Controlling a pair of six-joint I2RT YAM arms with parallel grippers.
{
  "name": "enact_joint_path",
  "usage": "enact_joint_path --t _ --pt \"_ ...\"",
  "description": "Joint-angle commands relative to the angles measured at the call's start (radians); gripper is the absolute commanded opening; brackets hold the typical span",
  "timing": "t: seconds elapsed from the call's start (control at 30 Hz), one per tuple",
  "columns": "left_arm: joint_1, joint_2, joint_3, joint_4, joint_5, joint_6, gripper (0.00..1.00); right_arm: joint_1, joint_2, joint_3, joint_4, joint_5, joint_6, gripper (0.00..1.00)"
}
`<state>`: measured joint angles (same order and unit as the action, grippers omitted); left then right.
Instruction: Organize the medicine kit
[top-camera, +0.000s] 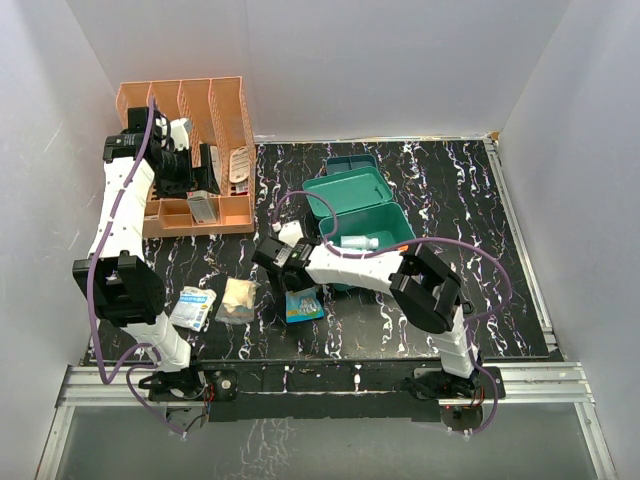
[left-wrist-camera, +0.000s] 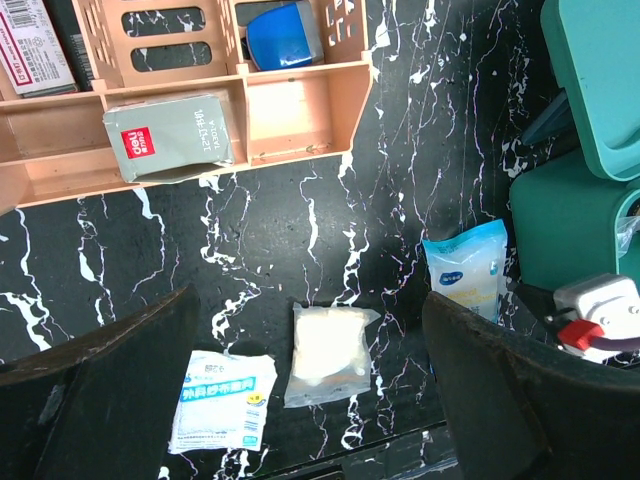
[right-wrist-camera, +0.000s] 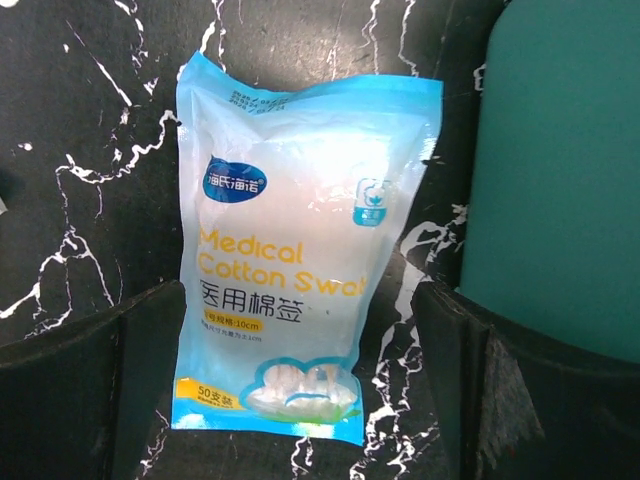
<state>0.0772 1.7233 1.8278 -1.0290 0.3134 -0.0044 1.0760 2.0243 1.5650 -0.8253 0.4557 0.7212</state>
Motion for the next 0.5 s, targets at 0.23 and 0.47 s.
enact_joint_path --t 0.23,0.47 --pt "0.000 -0.035 -0.005 -0.016 0.019 -0.014 0.91 -0.007 0.060 -0.023 0.099 -0.054 0.032 0.76" --pt "-0.001 -0.032 -0.006 -0.010 0.022 -0.012 0.91 -0.007 0.009 0.005 0.062 -0.033 0.035 0.00"
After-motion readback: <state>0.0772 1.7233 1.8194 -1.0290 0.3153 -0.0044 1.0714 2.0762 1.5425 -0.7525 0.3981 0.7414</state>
